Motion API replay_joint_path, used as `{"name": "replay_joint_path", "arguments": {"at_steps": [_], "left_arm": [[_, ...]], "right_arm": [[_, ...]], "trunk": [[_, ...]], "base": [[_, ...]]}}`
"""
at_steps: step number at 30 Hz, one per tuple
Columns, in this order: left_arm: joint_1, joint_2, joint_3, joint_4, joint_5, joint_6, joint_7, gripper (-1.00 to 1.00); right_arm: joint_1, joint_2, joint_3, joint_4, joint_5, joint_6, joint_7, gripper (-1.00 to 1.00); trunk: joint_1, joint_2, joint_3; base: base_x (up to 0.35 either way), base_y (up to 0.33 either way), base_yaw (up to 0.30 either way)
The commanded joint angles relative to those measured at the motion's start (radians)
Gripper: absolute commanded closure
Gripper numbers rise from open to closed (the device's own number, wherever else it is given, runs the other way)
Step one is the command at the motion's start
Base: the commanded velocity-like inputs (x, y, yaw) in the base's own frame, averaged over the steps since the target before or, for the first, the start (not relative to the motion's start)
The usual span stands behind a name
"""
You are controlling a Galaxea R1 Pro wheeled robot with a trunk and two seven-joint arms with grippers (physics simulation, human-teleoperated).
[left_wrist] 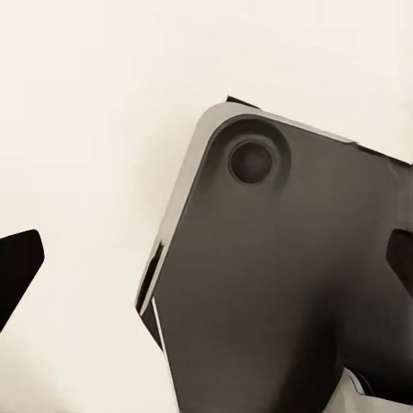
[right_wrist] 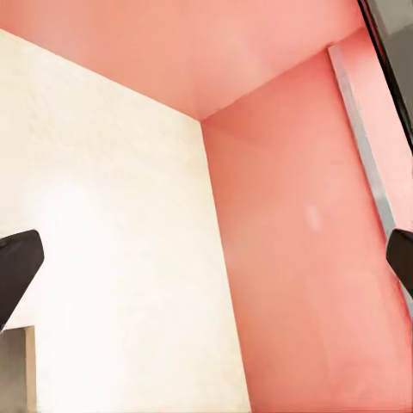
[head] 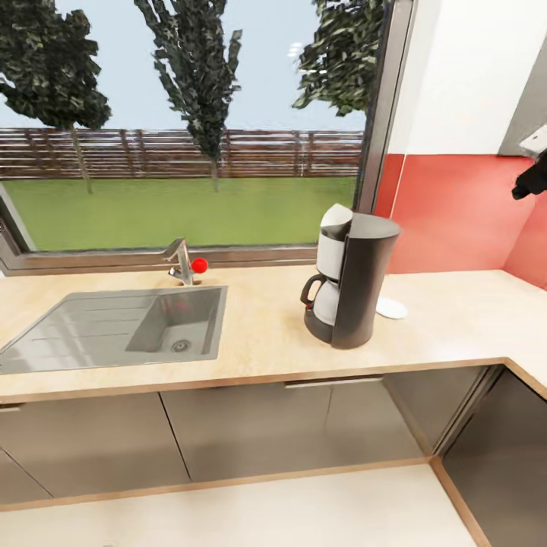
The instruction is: Set up a coffee station on the kitchen countertop: keep the coffee maker on the countertop, move the bottle of coffee from the kitchen shelf to the counter next to the coffee maker, place a paper coffee filter on top of the coffee maker, put the saucer next to the coffee maker with the coffee cup on the saucer, and place the electric kettle next to the coffee maker.
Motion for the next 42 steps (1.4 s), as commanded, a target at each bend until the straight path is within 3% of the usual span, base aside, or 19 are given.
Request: {"name": "replay_joint_path", "arguments": {"at_steps": [1, 7, 9, 14, 16, 20, 26, 31, 36, 42], "left_arm": [[0.0, 0.001, 0.008, -0.001, 0.007, 0.0, -0.009, -1.0], [0.0, 0.007, 0.012, -0.001, 0.008, 0.0, -0.009, -1.0], [0.0, 0.014, 0.013, -0.002, 0.008, -0.001, -0.009, -1.0], [0.0, 0.011, 0.014, -0.017, 0.009, -0.001, 0.021, -1.0], [0.0, 0.006, 0.013, -0.022, 0.009, 0.001, 0.053, -1.0], [0.0, 0.004, 0.013, -0.023, 0.009, 0.001, 0.055, -1.0], [-0.001, 0.003, 0.013, -0.026, 0.006, 0.011, 0.055, -1.0], [-0.001, -0.005, 0.012, -0.035, 0.004, 0.014, 0.055, -1.0], [-0.001, -0.01, 0.013, -0.041, 0.005, 0.015, 0.055, -1.0], [-0.001, -0.011, 0.012, -0.042, 0.006, 0.015, 0.055, -1.0]], "right_arm": [[0.0, -0.007, -0.003, 0.015, -0.012, -0.01, 0.006, -1.0], [0.001, -0.051, -0.002, 0.054, -0.054, -0.062, -0.028, -1.0], [0.02, -0.065, -0.003, 0.059, -0.099, -0.066, -0.026, -1.0], [0.052, -0.063, -0.002, 0.059, -0.153, -0.065, -0.036, -1.0], [0.083, -0.064, -0.002, 0.059, -0.207, -0.062, -0.038, -1.0], [0.133, -0.064, -0.003, 0.059, -0.223, -0.066, -0.051, -1.0], [0.211, -0.065, -0.002, 0.059, -0.294, -0.071, -0.101, -1.0], [0.258, -0.061, -0.002, 0.059, -0.313, -0.071, -0.129, -1.0], [0.298, -0.053, -0.001, 0.059, -0.361, -0.066, -0.133, -1.0], [0.352, -0.05, -0.001, 0.059, -0.385, -0.065, -0.126, -1.0]], "trunk": [[0.0, -0.001, 0.0], [0.0, -0.001, 0.009], [0.0, -0.001, 0.012], [0.0, -0.001, 0.02], [0.0, -0.001, 0.023], [0.0, -0.001, 0.03], [0.0, -0.001, 0.039], [0.0, -0.001, 0.047], [0.0, -0.001, 0.052], [0.0, -0.001, 0.054]], "base": [[-0.261, -0.231, 0.0], [-0.27, -0.215, 0.0], [-0.306, -0.135, 0.0], [-0.29, -0.184, 0.0], [-0.248, -0.249, 0.0], [-0.243, -0.251, 0.0], [-0.249, -0.24, 0.0], [-0.253, -0.233, 0.0], [-0.267, -0.207, 0.0], [-0.277, -0.177, 0.003]]}}
